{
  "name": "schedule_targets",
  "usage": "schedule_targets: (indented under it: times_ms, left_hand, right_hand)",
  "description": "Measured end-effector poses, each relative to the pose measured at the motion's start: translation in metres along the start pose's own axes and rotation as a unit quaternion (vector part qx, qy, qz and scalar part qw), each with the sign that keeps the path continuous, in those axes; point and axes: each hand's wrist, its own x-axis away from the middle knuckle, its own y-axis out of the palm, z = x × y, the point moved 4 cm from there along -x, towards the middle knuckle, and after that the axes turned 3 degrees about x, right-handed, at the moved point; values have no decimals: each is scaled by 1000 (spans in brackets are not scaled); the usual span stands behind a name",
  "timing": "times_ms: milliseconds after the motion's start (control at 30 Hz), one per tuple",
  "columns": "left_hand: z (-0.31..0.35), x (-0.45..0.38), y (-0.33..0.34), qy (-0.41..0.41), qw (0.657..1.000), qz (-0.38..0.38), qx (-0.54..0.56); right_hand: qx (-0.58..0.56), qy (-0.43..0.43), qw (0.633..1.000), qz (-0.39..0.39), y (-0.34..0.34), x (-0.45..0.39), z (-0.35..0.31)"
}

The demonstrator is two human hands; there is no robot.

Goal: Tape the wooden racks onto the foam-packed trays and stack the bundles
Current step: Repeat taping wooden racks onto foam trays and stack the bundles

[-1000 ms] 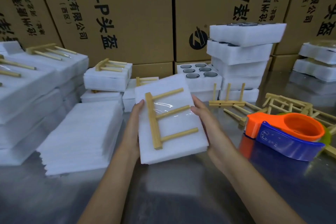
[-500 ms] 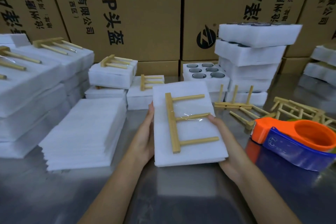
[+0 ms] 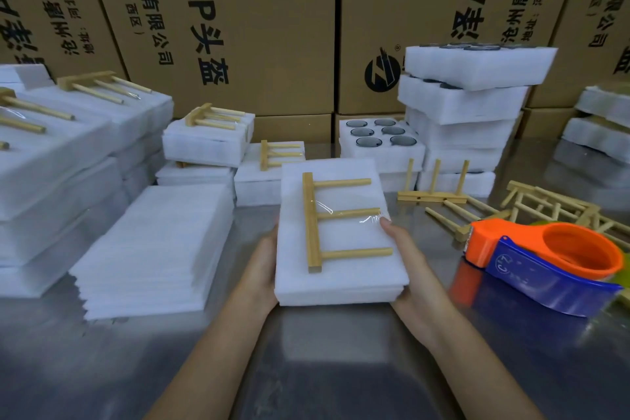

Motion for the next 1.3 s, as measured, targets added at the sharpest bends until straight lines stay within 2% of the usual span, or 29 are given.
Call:
schedule_targets:
  times_ms: [400,700,900,1000,1167,1300]
  left_hand:
    - [6,6,-1,53,996,-4,71]
    - [7,0,-15,5,997,30,76]
    - [4,-14,-15,-57,995,-7,81]
    - [4,-23,-17,-71,988,-13,140]
    - [10,-28,-18,-102,983,-33,146]
    - [8,-36,-23,-146,975,-29,162]
  right_hand:
    - [73,13,997,18,-2,-2,0]
    - [157,6,987,21,-2,-1,2]
    - [49,4,995,88,-1,-2,1]
    - [22,-17,997,71,1,-4,-6]
    - [23,-72,997,10,35,-43,-38]
    - [13,-78,997,19,70,-102,-68]
